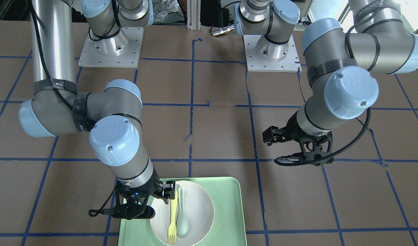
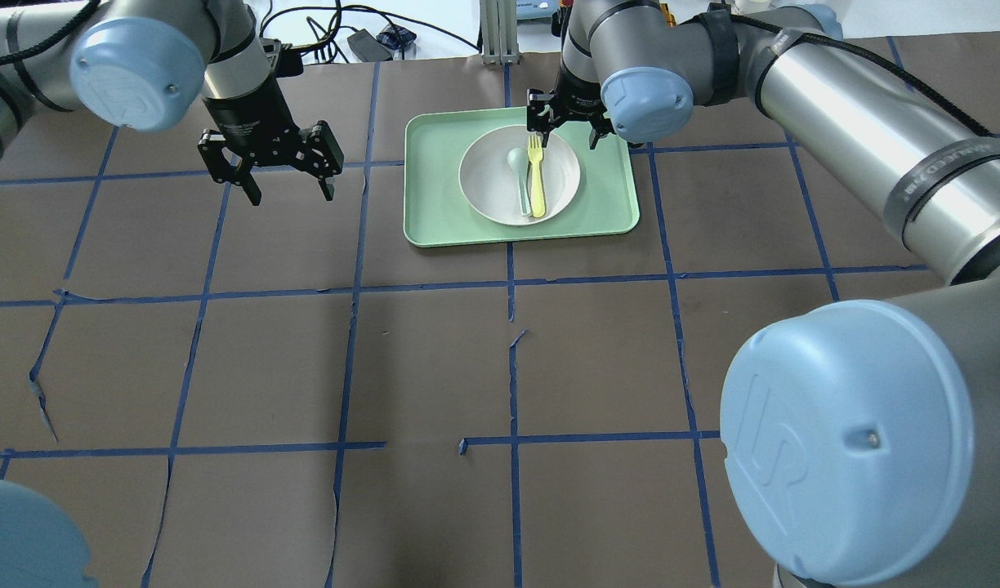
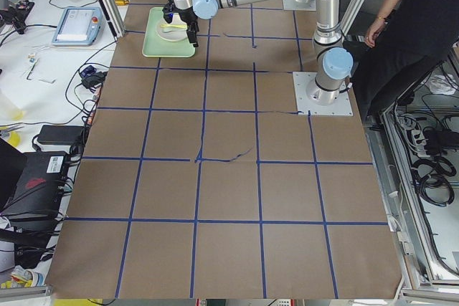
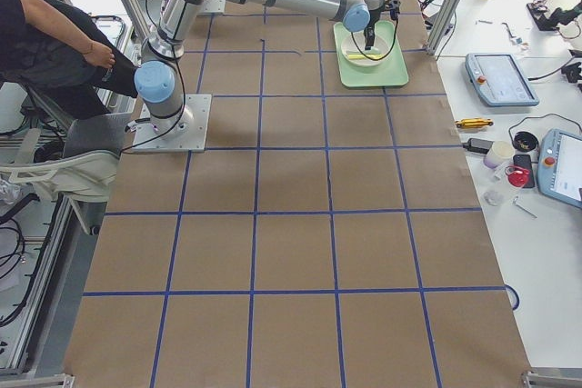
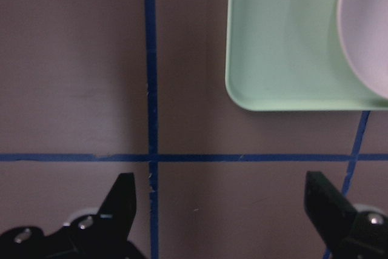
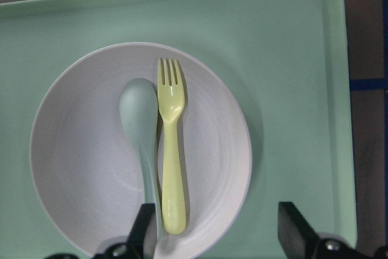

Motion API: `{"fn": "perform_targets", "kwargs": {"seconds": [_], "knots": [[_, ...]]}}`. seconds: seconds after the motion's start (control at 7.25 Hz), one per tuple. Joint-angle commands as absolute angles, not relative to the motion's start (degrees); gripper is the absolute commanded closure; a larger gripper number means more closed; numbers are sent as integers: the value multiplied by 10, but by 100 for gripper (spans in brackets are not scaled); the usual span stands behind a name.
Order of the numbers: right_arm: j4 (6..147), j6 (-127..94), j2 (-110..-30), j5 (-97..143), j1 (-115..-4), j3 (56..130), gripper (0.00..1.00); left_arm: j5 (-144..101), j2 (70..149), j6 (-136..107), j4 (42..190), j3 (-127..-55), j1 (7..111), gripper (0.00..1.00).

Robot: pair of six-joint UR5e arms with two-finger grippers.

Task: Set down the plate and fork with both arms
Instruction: 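Lower the right gripper and grasp the yellow fork's handle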

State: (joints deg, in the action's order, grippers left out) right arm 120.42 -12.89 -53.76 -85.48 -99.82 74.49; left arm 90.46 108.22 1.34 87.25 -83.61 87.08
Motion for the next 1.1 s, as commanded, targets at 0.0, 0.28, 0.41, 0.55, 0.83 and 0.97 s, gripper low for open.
{"fn": "perform_targets", "kwargs": {"seconds": [0.0, 0.28, 0.41, 0.55, 0.83, 0.97], "knots": [[1249, -162, -491, -854, -1010, 726, 50, 904, 1072, 43, 878, -848, 853, 0], [1249, -186, -476, -854, -1016, 722, 50, 903, 1070, 44, 877, -857, 853, 0], [1249, -189, -473, -854, -1017, 722, 50, 903, 1068, 44, 877, -860, 853, 0], [1250, -192, -463, -854, -1017, 721, 50, 903, 1069, 44, 877, -860, 853, 0], [1251, -193, -455, -855, -1018, 722, 50, 904, 1069, 45, 877, -860, 853, 0], [1251, -193, -452, -855, -1019, 722, 50, 904, 1069, 45, 877, -861, 853, 0]]}}
